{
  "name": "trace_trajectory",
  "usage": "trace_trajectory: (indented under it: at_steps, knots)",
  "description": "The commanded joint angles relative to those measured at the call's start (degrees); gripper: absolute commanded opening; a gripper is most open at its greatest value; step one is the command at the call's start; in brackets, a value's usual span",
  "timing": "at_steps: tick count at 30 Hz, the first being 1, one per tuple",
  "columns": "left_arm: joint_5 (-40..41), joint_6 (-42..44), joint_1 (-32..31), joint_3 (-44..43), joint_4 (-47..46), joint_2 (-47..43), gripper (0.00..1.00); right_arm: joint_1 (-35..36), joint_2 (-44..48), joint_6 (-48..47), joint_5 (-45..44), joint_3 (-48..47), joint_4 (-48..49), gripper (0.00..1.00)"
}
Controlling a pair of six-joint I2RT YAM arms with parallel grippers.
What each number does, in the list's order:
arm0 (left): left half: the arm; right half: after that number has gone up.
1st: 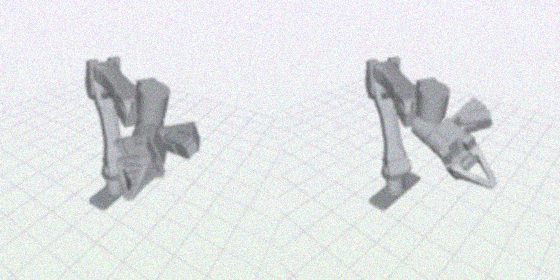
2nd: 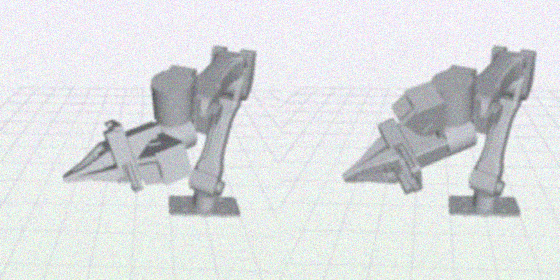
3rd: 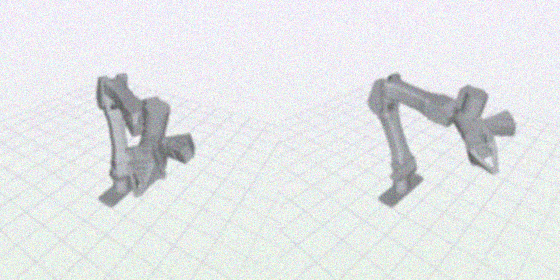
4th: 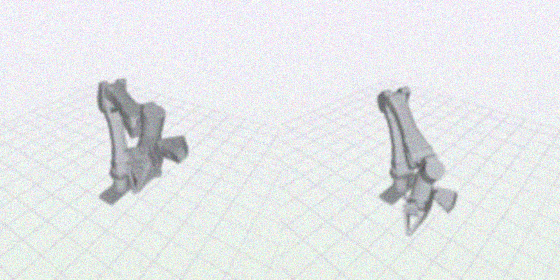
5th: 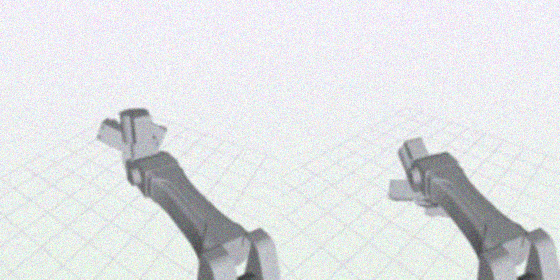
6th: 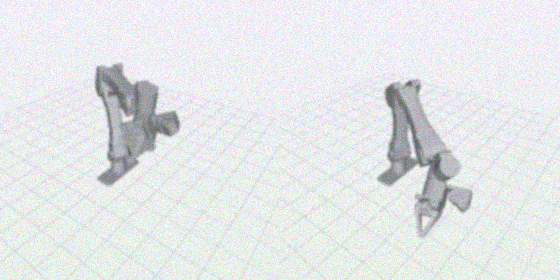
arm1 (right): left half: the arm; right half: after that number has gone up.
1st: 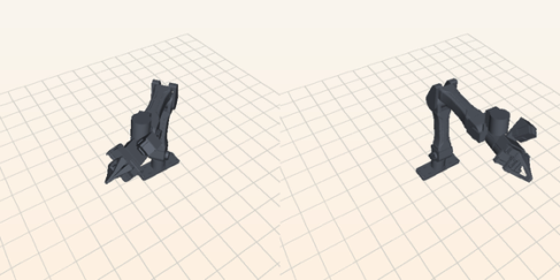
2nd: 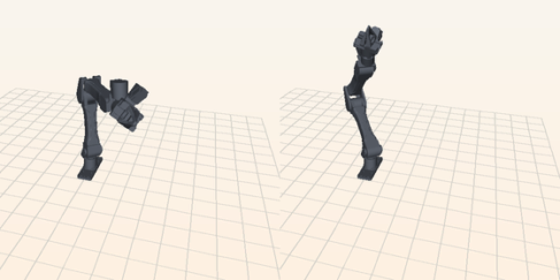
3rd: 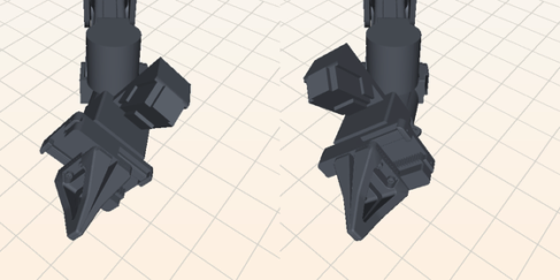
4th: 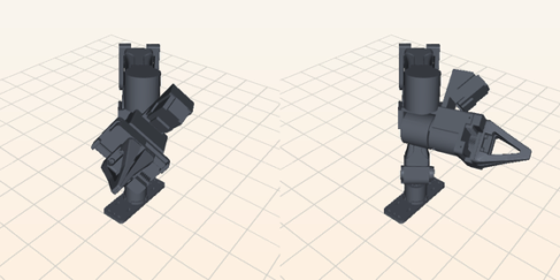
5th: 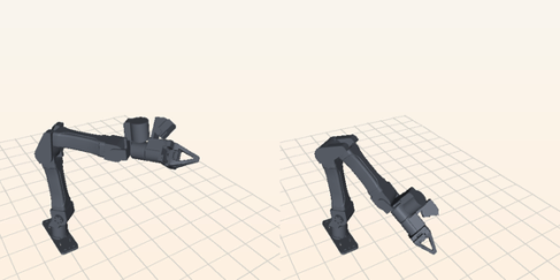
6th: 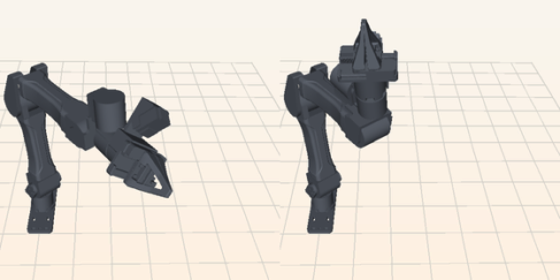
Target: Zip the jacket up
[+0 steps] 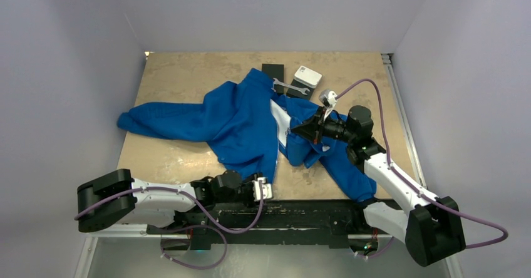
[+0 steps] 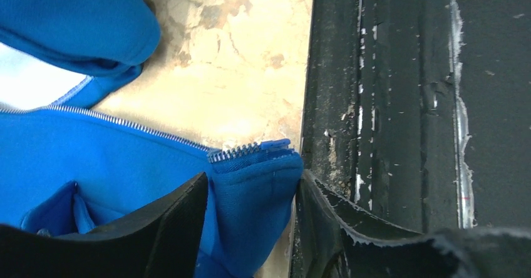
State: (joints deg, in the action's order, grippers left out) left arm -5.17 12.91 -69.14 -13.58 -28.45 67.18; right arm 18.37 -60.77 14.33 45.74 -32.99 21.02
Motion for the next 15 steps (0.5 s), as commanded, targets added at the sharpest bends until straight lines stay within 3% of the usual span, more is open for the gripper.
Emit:
trace_trajectory:
  at_steps: [1, 6, 15]
  knots:
    - [-6.7, 2.7, -0.1, 0.2, -4.0, -0.5, 0.57, 0.3, 0.3, 0.8, 2.0, -2.5, 2.4, 0.00]
    - [-10.1, 4.0, -0.1, 0.5, -1.3, -1.2, 0.64, 0.3, 1.0, 0.6, 1.8, -2.6, 1.6, 0.00]
    - [-8.1, 11.6, 0.0, 2.8, 1.2, -5.8, 0.64, 0.3, 1.0, 0.9, 2.3, -2.3, 1.8, 0.00]
